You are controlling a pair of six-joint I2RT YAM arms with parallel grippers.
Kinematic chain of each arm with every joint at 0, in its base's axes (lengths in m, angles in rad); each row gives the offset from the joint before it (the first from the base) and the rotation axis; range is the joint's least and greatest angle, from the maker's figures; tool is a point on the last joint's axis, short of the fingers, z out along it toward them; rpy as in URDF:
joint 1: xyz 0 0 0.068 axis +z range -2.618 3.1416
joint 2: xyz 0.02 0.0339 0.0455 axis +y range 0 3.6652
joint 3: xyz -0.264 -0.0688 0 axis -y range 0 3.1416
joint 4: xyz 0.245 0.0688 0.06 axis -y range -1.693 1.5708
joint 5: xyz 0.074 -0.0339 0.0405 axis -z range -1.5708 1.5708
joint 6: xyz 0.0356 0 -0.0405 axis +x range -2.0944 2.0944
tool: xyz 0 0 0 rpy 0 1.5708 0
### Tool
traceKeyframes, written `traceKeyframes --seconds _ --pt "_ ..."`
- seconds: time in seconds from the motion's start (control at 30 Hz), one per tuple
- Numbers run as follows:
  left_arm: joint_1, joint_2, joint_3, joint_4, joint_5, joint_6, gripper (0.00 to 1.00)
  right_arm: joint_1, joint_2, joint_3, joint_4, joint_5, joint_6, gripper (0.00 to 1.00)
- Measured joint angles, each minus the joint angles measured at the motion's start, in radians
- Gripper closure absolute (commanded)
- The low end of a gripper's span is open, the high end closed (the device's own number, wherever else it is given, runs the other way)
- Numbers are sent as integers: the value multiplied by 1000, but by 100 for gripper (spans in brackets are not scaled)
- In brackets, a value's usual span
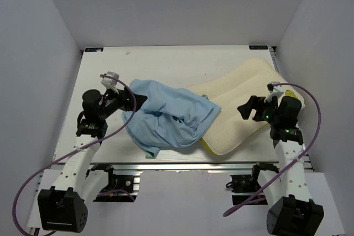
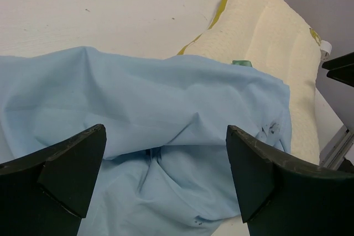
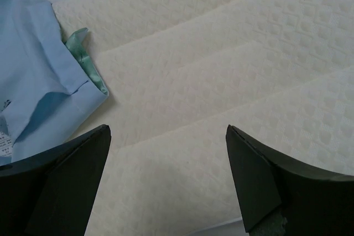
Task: Put the pillow into the pillowcase
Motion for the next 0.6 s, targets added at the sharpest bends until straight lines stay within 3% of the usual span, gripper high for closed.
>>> traceKeyframes --seconds 0.17,0.27,0.43,0.6 --pt "-1 7 -4 30 39 -1 4 0 -43 -6 -1 -59 -81 11" --pt "-10 21 -4 45 61 -1 10 -1 -73 -10 -46 -183 -210 11" --pt "-73 50 -4 37 42 16 30 -1 -109 -41 -118 -365 -400 11" --pt "-225 129 45 -64 -115 77 25 -1 -136 -57 -133 -393 -442 10"
